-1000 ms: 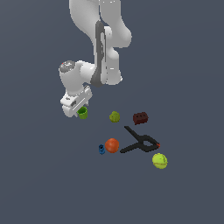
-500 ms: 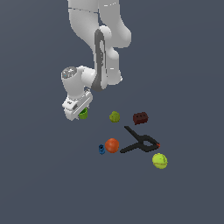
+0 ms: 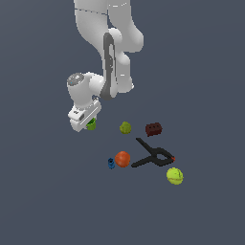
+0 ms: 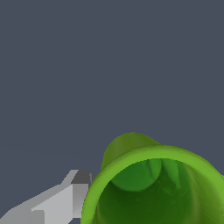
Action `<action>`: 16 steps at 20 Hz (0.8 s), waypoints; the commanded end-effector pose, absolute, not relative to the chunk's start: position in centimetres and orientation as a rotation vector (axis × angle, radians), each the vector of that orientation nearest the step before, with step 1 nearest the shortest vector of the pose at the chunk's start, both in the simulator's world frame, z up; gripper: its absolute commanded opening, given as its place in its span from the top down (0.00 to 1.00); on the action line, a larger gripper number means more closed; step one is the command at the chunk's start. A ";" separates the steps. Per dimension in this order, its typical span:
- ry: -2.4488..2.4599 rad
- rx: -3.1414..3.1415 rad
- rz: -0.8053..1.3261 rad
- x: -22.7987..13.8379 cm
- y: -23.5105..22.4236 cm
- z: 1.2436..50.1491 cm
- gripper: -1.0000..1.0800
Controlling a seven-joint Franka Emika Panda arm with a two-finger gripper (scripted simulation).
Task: Pick up a designated object from a clutter of objects.
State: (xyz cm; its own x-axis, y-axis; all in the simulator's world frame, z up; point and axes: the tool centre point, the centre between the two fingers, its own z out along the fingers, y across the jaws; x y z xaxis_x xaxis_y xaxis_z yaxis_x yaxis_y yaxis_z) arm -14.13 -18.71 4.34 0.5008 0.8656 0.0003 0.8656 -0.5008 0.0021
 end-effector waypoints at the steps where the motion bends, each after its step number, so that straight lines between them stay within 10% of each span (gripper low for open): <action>1: 1.569 2.720 0.002 -14.1 -18.7 4.3 1.00; 16: 1.568 2.721 0.001 -12.4 -16.3 9.2 1.00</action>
